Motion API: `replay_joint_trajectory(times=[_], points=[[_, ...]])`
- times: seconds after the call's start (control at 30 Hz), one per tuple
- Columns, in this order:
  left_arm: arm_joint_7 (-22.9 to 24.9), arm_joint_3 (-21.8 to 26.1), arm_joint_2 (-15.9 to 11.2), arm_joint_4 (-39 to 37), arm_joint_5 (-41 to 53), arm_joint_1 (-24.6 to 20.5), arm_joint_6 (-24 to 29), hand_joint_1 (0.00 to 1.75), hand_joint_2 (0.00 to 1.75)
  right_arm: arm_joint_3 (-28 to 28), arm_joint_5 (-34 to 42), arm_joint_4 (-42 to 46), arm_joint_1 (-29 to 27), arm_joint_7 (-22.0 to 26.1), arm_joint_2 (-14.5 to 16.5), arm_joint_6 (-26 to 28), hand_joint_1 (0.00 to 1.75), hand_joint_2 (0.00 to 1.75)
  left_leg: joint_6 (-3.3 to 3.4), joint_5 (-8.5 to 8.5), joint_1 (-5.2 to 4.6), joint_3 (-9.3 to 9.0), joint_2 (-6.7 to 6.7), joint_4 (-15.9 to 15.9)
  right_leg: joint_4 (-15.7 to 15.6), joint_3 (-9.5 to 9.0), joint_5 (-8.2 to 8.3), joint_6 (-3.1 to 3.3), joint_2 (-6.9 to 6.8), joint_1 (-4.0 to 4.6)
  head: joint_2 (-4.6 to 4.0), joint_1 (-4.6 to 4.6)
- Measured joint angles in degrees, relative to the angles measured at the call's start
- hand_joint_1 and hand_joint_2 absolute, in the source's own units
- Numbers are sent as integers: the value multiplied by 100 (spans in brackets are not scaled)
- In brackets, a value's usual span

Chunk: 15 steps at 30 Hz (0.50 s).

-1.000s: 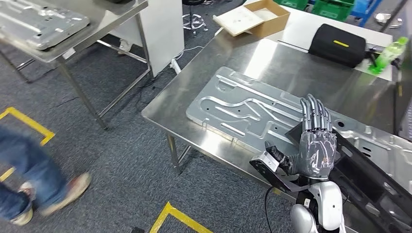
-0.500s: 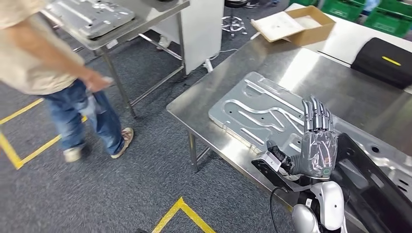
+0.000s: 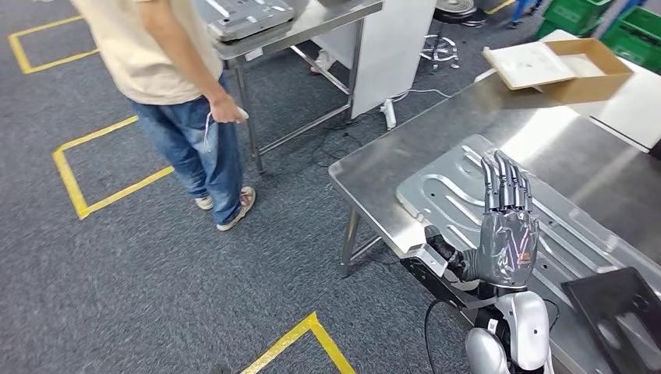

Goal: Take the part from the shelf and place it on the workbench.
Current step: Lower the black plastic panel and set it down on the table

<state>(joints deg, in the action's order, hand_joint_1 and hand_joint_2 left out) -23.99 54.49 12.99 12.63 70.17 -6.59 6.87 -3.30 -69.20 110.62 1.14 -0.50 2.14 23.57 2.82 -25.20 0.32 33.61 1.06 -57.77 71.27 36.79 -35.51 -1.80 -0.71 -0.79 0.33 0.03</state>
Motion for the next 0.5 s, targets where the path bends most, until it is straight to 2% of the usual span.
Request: replay_joint_trajectory(times=[0.03, 0.07, 0.1, 0.13, 0.17, 0.2, 0.23, 0.27, 0.3, 0.33, 0.37, 0.4, 0.47, 0.5], points=[[5, 1, 0, 0, -4, -2, 3, 0, 175, 0, 0, -2, -12, 0, 0, -2, 0, 0, 2, 1, -2, 0, 81, -4, 213, 126, -27, -3, 31, -1, 0, 0], [10, 1, -1, 0, -8, 4, 6, 0, 175, 0, 1, -3, -19, 0, -1, -2, 0, 0, 1, 1, -3, -1, 163, -13, 221, 158, 62, -2, 48, -3, 0, -1], [15, 2, -1, 0, -11, 9, 9, 0, 175, 0, 1, -4, -19, 0, -1, -2, 0, 0, -3, -1, -2, -2, 248, -26, 20, 88, 251, 5, 77, -7, 0, 0], [19, 3, -1, 0, -16, 12, 12, 0, 175, 0, 2, -4, -17, 0, 0, -2, 0, 0, -10, -5, 0, -1, 332, -42, -326, -57, 485, 16, 152, -17, 0, 0], [21, 4, 0, 0, -19, 12, 14, 0, 175, 0, 2, -3, -17, 0, 0, -2, 0, 0, -24, -10, -4, 7, 410, -60, -687, -211, 656, 34, 309, -30, 0, -1], [22, 4, 2, 0, -23, 7, 15, 0, 175, 0, 1, 0, -19, 0, 1, -3, 0, 0, -47, -11, -4, 25, 485, -78, -982, -334, 761, 48, 454, -42, 0, -1], [25, 4, 4, 0, -28, 2, 20, 0, 175, 0, 1, 3, -24, 0, 1, -4, 0, 0, -79, -4, 4, 50, 553, -88, -1154, -402, 796, 62, 562, -43, 0, -2], [29, 5, 6, 0, -31, 2, 25, 0, 175, 0, 1, 7, -27, 0, 2, -7, 0, 0, -117, 9, 17, 76, 620, -88, -1218, -422, 778, 76, 603, -32, 0, -2], [34, 6, 7, 0, -33, 7, 32, 0, 175, 0, 1, 10, -28, 1, 2, -8, 0, 0, -162, 27, 32, 102, 694, -79, -1249, -437, 785, 94, 544, -21, 0, -1], [40, 8, 7, 0, -34, 16, 39, 0, 175, -1, 1, 10, -25, 1, 8, -10, 0, 0, -197, 30, 44, 118, 691, -84, -1275, -453, 802, 127, 461, -21, 0, -1], [45, 11, 7, 0, -34, 27, 44, 0, 175, -1, 2, 11, -23, 3, 19, -9, 0, 0, -228, -8, 39, 147, 593, -134, -1311, -477, 820, 161, 383, -25, 0, -4], [49, 13, 6, 0, -35, 27, 48, 0, 175, -2, 3, 14, -23, 5, 33, -7, 0, 0, -256, -103, 31, 213, 437, -270, -1349, -499, 839, 193, 298, -33, 0, -9], [52, 17, 5, 0, -41, 10, 54, 0, 175, -2, 9, 18, -46, 9, 55, -1, 0, 0, -297, -440, 29, 479, 94, -844, -1377, -517, 846, 230, 114, -22, 0, -19], [52, 20, 5, 0, -46, 1, 56, 0, 175, -2, 15, 20, -60, 9, 60, 1, 0, 0, -315, -596, 36, 637, 24, -1181, -1376, -518, 840, 241, 11, -11, 0, -21]])
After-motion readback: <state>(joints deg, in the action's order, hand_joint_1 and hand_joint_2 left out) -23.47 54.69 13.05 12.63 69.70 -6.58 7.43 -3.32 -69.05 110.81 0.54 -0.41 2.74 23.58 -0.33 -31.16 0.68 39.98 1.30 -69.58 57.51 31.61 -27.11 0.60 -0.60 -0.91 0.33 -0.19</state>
